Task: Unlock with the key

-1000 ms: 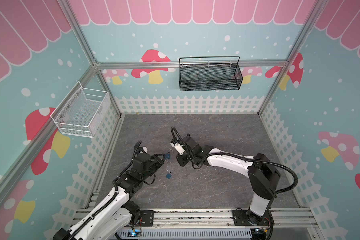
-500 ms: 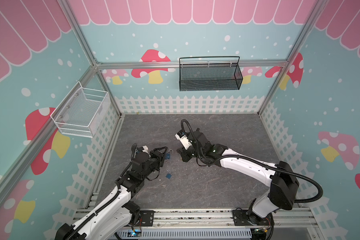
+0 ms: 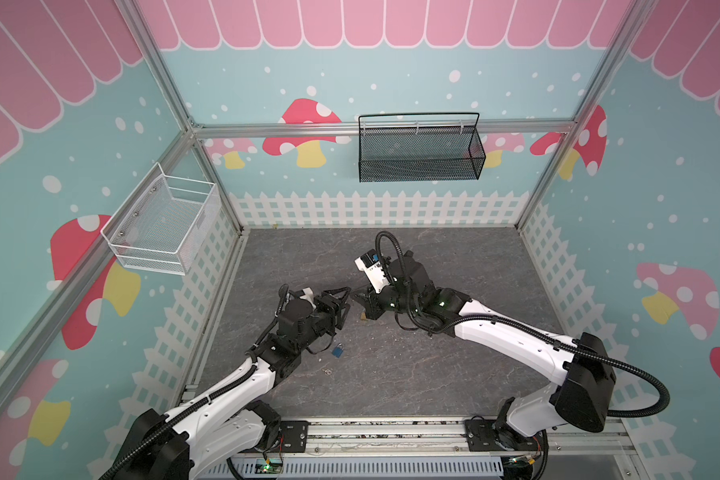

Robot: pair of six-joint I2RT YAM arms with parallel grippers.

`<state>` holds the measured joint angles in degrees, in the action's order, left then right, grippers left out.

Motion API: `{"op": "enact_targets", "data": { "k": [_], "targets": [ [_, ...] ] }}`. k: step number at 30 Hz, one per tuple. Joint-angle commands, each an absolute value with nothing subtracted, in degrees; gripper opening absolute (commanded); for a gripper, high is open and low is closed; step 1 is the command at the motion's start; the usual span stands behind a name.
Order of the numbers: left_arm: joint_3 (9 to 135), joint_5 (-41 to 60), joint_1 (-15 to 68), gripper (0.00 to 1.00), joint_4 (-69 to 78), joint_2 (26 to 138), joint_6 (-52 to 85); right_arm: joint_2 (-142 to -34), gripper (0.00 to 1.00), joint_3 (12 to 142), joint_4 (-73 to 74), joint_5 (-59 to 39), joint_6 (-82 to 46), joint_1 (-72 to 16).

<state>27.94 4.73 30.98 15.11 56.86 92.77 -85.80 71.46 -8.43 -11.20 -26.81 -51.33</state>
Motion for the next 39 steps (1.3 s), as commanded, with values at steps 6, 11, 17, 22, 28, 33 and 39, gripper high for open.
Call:
{"op": "enact_targets", "data": {
  "k": [6, 11, 17, 22, 28, 33, 39],
  "targets": [
    [33.69, 1.77, 30.24, 0.58, 6.96, 52.09, 76.02, -84.7, 0.0, 80.93, -21.4, -2.49, -35.24, -51.11],
    [37.08, 0.52, 30.06, 0.58, 0.18, 50.85, 65.52, -85.29, 0.0, 85.08, -26.49, 1.23, -38.63, -51.13],
    [37.41, 1.56, 30.06, 0.57, 1.57, 50.78, 55.91, -85.78, 0.0, 86.67, -27.61, 1.74, -39.81, -51.12],
    [37.68, 2.68, 30.06, 0.56, 0.19, 50.3, 49.73, -86.1, 0.0, 87.54, -28.31, 2.17, -41.62, -51.11],
    [34.41, 2.46, 30.01, 0.54, 4.74, 48.19, 40.59, -86.02, 0.0, 87.54, -26.93, 1.38, -45.04, -51.15],
    [32.2, 6.79, 30.06, 0.48, 9.45, 47.64, 28.9, -85.76, 0.0, 87.98, -26.91, 0.92, -44.99, -51.09],
    [29.19, 18.23, 30.28, 0.46, 17.65, 47.97, 14.96, -83.41, 0.0, 87.37, -28.49, -0.87, -44.95, -50.19]
  ]
}}
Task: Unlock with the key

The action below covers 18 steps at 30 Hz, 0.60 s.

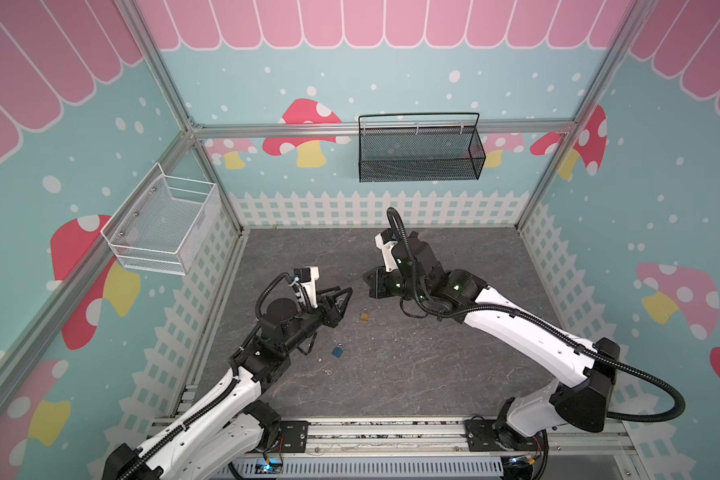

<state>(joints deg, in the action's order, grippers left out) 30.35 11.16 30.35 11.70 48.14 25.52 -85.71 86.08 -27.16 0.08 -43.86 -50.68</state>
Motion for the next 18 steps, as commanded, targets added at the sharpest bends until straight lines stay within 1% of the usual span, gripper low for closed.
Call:
{"op": "enact_targets", "data": {
  "k": [1, 3, 7, 10, 13, 16, 18],
  "targets": [
    [29.47, 20.63, 30.68, 0.46, 18.29, 48.41, 12.62, -83.01, 0.0, 87.08, -28.97, -1.18, -45.13, -50.19],
    [29.67, 23.13, 32.08, 0.46, 19.36, 49.54, 8.2, -82.37, 0.0, 86.6, -29.33, -2.48, -45.21, -50.02],
    [28.76, 21.09, 34.72, 0.46, 24.97, 51.46, 3.38, -81.25, 0.0, 86.71, -31.0, -3.62, -45.53, -49.83],
    [29.18, 21.16, 35.11, 0.44, 28.43, 53.68, 1.67, -80.54, 0.0, 86.82, -31.46, -4.51, -45.44, -49.72],
    [32.06, 20.85, 35.39, 0.43, 26.81, 56.65, 0.89, -80.16, 0.0, 86.62, -31.9, -5.73, -45.52, -49.66],
    [33.74, 22.57, 35.79, 0.37, 27.88, 58.81, 0.81, -79.55, 0.0, 86.46, -32.29, -5.73, -45.26, -49.63],
    [33.93, 22.64, 36.4, 0.37, 28.94, 59.61, 0.62, -79.02, 0.0, 86.06, -32.18, -5.62, -45.25, -49.53]
  ]
}}
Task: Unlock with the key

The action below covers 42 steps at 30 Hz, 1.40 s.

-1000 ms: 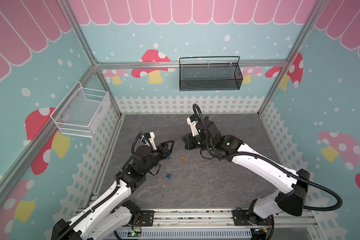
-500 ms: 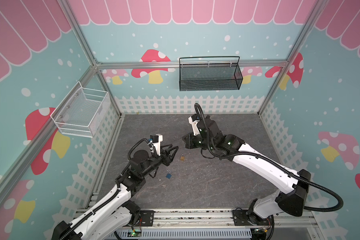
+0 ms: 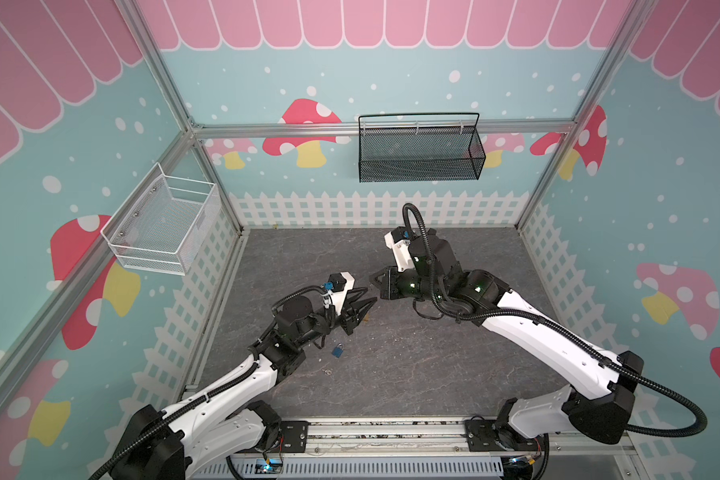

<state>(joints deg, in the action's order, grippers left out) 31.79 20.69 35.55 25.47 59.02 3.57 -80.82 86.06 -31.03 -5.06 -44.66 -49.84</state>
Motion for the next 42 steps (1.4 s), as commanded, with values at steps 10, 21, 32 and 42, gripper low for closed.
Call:
{"op": "enact_targets", "data": {
  "k": [10, 21, 32, 42],
  "targets": [
    [34.22, 21.22, 37.53, 0.31, 30.9, 59.42, 0.34, -77.65, 0.0, 84.99, -32.1, -5.9, -45.0, -48.96],
    [35.27, 19.99, 37.78, 0.28, 31.2, 59.15, 0.11, -77.67, 0.0, 84.47, -31.25, -7.47, -45.16, -48.74],
    [36.21, 23.55, 37.84, 0.18, 30.67, 60.2, 1.1, -77.52, 0.0, 84.32, -30.85, -7.36, -45.24, -48.25],
    [36.78, 24.9, 37.85, 0.17, 30.22, 62.23, 1.75, -77.3, 0.0, 83.99, -29.95, -7.72, -45.69, -47.85]
  ]
}}
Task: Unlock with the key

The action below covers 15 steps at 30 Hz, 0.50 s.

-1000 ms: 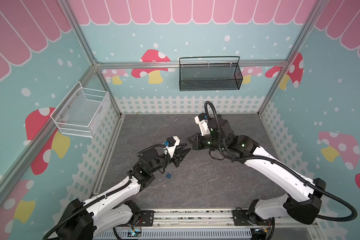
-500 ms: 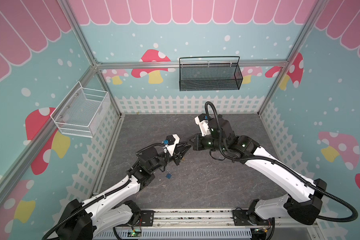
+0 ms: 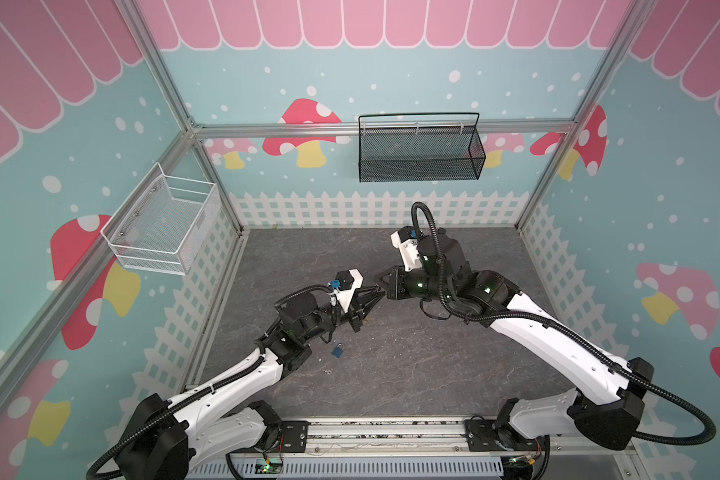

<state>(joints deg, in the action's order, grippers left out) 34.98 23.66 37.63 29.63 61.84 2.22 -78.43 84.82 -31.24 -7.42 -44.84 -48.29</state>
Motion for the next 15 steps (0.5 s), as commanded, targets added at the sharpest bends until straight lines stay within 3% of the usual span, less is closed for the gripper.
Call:
{"op": "enact_targets", "data": {
  "k": [1, 15],
  "targets": [
    [36.61, 24.87, 37.8, 0.16, 30.56, 62.24, 1.84, -77.28, 0.0, 83.96, -30.01, -7.67, -45.68, -47.78],
    [36.67, 24.56, 37.84, 0.03, 30.61, 61.44, 1.54, -77.13, 0.0, 83.45, -29.61, -8.37, -45.7, -47.19]
  ]
}}
